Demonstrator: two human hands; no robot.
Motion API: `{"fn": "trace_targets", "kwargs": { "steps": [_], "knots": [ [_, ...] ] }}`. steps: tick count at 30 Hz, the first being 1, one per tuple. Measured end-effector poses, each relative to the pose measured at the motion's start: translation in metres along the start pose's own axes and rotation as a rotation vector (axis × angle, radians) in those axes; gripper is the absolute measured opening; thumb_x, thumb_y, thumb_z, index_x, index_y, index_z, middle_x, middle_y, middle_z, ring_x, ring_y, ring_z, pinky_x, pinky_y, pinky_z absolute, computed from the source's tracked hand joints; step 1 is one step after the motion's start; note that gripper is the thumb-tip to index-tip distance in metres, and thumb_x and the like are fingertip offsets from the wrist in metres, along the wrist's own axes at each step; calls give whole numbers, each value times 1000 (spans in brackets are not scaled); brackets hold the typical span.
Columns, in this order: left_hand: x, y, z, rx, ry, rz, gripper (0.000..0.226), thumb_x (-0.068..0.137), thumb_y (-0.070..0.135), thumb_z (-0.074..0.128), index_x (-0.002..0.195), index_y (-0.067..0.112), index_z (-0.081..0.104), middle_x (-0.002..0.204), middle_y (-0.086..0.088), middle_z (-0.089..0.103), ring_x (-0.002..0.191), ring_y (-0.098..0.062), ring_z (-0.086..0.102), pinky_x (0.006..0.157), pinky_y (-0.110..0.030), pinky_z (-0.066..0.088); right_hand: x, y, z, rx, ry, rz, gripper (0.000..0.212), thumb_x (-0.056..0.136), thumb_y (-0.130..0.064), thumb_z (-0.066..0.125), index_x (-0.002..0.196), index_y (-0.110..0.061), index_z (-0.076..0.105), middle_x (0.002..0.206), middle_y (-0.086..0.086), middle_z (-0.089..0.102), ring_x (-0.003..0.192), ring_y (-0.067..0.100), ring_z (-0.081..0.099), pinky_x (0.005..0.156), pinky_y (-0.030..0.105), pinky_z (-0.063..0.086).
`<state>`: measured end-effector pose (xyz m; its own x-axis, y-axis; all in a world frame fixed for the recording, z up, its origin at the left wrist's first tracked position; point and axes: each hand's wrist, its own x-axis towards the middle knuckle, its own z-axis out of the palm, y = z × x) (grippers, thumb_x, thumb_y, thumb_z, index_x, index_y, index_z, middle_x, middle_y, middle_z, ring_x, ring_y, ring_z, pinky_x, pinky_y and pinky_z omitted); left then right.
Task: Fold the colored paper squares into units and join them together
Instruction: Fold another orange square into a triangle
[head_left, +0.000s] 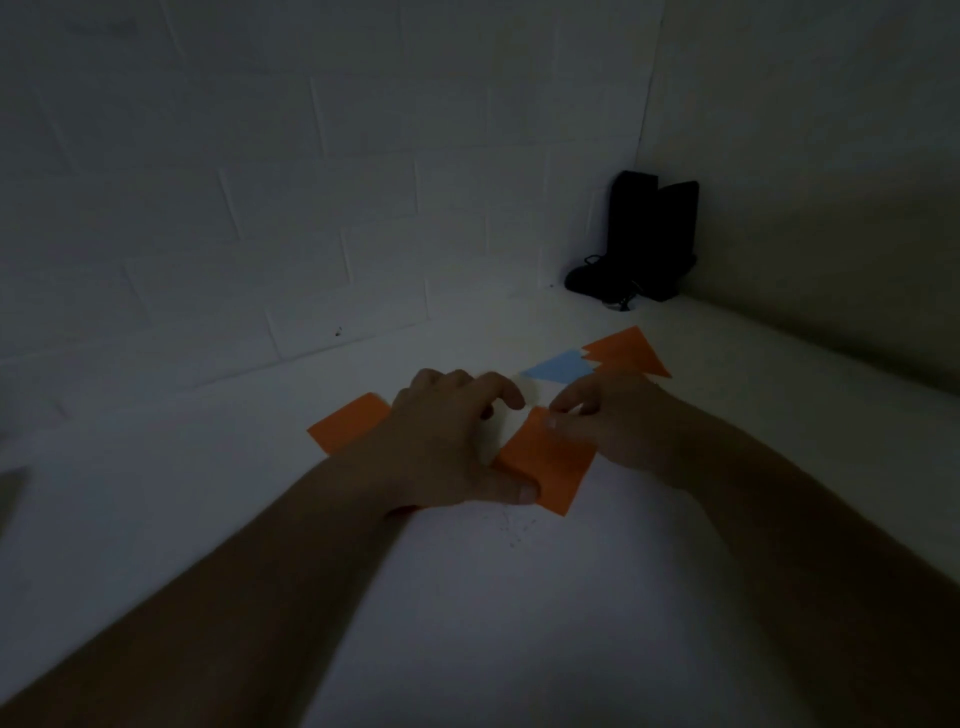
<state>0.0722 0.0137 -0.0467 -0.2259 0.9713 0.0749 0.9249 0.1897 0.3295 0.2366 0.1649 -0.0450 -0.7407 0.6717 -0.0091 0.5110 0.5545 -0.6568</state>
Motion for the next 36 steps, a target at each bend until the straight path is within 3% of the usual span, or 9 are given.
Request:
{"fn": "trace_targets", "kwargs": {
  "steps": [5, 9, 11, 13, 18, 25, 30, 32, 36],
  "knots": [
    [-3, 8, -5, -37, -11, 6, 96, 68, 67, 84, 146, 48, 31, 132, 15, 48, 119, -14, 36, 93, -33, 29, 0, -2, 2, 165, 41, -25, 22, 85, -22, 79, 103, -27, 69, 98, -11, 67, 90, 4, 64, 64, 12, 45],
    [-4, 8, -6, -123, 13, 33, 111, 66, 63, 88, 152, 52, 18, 130, 21, 52, 124, -15, 41, 99, -37, 35, 1, -8, 3, 379, 101, -57, 25, 82, -13, 80, 93, -32, 68, 99, -3, 71, 93, 16, 69, 76, 32, 57],
    [-5, 8, -9, -304, 18, 7, 118, 69, 51, 91, 156, 52, 11, 120, 24, 60, 117, -6, 55, 97, -28, 43, -2, -12, -1, 625, 78, -37, 23, 84, -9, 78, 98, -26, 70, 105, 5, 72, 98, 26, 70, 81, 41, 59],
    [-7, 11, -16, -497, 41, -37, 107, 76, 38, 90, 157, 49, 21, 110, 16, 72, 103, 0, 67, 89, -19, 49, -7, -17, -8, 836, 47, -8, 19, 88, -9, 72, 104, -19, 69, 111, 10, 71, 102, 30, 69, 83, 48, 59],
    [-8, 13, -20, -1008, 69, -37, 43, 88, 1, 75, 129, 12, 66, 107, -18, 77, 105, -38, 73, 101, -54, 55, -12, -24, -20, 1048, 41, -39, 9, 90, -13, 67, 96, -17, 73, 93, 3, 75, 84, 19, 73, 69, 39, 59],
    [-5, 10, -20, -1168, 110, -79, 21, 86, 7, 72, 106, 8, 78, 107, -22, 75, 101, -39, 70, 105, -60, 48, -14, -29, -22, 1150, 36, 22, 9, 89, -19, 67, 97, -17, 68, 110, 9, 67, 100, 27, 67, 78, 45, 58],
    [-6, 14, -23, -1060, 122, -84, 15, 92, 6, 67, 88, 15, 79, 83, -5, 75, 63, -9, 60, 66, -25, 45, -16, -29, -22, 1209, 0, 44, 38, 84, -24, 70, 119, -10, 64, 120, 12, 67, 105, 29, 68, 81, 45, 59],
    [-7, 16, -25, -1051, 131, -125, 23, 94, 6, 64, 78, 19, 76, 67, 4, 66, 51, -6, 47, 55, -22, 35, -17, -29, -23, 1203, -22, 45, 42, 81, -26, 71, 120, -10, 64, 119, 11, 67, 102, 27, 69, 76, 40, 59],
    [-7, 17, -28, -1136, 80, -140, 49, 97, 4, 58, 53, 24, 69, 49, 10, 47, 49, -11, 27, 50, -25, 22, -16, -29, -23, 1175, -6, 89, 22, 88, -27, 69, 107, -17, 67, 108, 6, 68, 93, 23, 69, 68, 35, 58]
  ]
}}
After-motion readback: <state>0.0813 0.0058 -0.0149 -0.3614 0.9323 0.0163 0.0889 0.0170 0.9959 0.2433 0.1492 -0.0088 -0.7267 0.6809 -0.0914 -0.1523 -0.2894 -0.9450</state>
